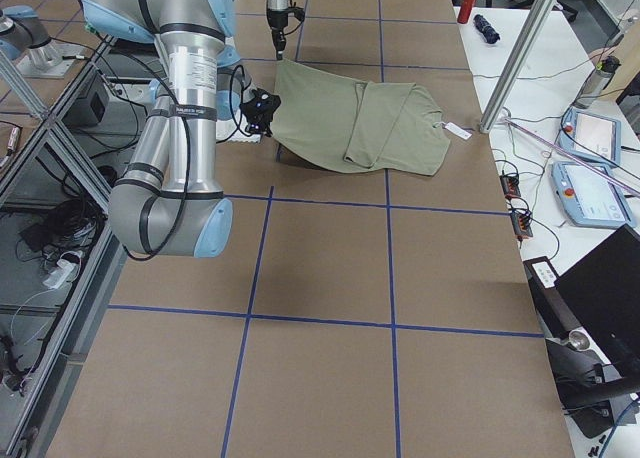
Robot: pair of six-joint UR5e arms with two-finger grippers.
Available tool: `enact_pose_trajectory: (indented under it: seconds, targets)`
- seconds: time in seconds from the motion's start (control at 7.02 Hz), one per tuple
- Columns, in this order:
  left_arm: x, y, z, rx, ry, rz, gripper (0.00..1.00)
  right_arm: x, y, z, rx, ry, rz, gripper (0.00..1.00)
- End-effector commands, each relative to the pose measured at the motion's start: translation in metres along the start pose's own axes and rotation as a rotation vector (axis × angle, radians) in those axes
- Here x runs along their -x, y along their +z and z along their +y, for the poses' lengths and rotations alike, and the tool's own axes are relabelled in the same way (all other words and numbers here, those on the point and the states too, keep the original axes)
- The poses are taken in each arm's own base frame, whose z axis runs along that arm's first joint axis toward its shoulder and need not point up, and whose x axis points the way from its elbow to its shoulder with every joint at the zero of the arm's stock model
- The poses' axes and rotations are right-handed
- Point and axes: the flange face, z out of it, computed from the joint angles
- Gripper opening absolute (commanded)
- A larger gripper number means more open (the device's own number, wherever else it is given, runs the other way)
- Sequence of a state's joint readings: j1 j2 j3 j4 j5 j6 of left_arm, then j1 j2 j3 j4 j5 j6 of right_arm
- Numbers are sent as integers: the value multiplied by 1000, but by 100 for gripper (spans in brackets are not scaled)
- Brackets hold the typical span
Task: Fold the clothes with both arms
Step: 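Lift the hem with both grippers and fold it toward the collar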
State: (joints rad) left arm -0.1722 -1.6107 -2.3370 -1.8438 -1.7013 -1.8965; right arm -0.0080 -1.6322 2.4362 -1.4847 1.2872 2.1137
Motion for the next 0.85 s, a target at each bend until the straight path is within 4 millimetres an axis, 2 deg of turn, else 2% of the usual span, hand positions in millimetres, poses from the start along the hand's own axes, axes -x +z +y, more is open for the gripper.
enact_pose_trajectory:
  seconds: [0.0,0.14,0.28,0.43,0.57,0.71]
  targets:
    - [-23,-18,-26,-57,82,65,0,24,-3,-26,-48,14,-29,0]
    - [-34,-33,-54,-117,83,95,0,43,1,-48,-72,-45,-36,0]
    - [-42,-34,-114,-237,206,72,0,81,21,-91,-107,-86,-35,0]
    - [-51,-20,-182,-300,227,26,0,122,40,-142,-120,-98,-8,0]
    - [-74,-26,-233,-334,249,20,0,158,56,-207,-142,-149,33,0]
    - [-89,-24,-258,-363,229,17,0,174,73,-257,-157,-179,74,0]
